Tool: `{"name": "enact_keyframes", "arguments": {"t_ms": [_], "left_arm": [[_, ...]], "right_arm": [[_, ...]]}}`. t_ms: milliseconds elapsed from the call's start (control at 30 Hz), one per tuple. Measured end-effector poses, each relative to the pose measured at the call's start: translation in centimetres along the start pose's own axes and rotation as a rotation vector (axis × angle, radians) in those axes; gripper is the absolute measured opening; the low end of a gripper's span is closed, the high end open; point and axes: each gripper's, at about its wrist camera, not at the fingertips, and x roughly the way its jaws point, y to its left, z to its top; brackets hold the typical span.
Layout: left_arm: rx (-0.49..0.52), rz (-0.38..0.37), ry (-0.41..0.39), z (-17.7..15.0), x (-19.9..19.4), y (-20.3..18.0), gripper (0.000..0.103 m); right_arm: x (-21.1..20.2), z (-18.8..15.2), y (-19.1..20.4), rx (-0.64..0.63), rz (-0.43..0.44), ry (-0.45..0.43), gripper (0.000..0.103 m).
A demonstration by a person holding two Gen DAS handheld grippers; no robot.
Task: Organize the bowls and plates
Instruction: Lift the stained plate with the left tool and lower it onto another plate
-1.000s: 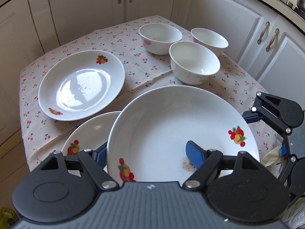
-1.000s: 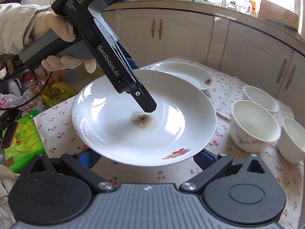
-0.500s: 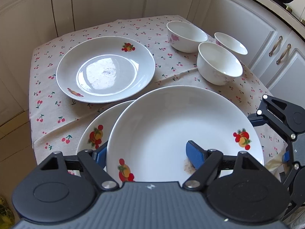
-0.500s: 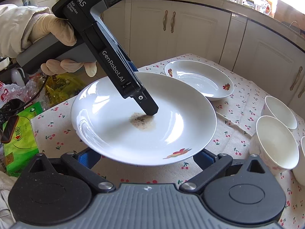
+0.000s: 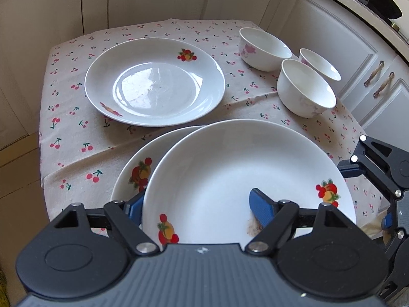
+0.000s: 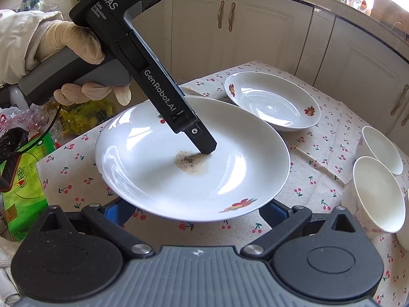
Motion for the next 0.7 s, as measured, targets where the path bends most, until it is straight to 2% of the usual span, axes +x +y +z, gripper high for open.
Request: {"name": "enact_keyframes", "arguments": {"t_ms": [333,700], "left_arm": [[-0.010,0.009,0.007,-0.06,0.16,0.29,0.081],[0.007,0.058,0.002,-0.04,-0.51,0.04,0.081]], "right_arm": [[0.42,0.16,0.33,-0.005,-0.012,0.011,0.103],[-0.08,0.15,0.62,0.014,-0.005,-0.006,0.103]]}}
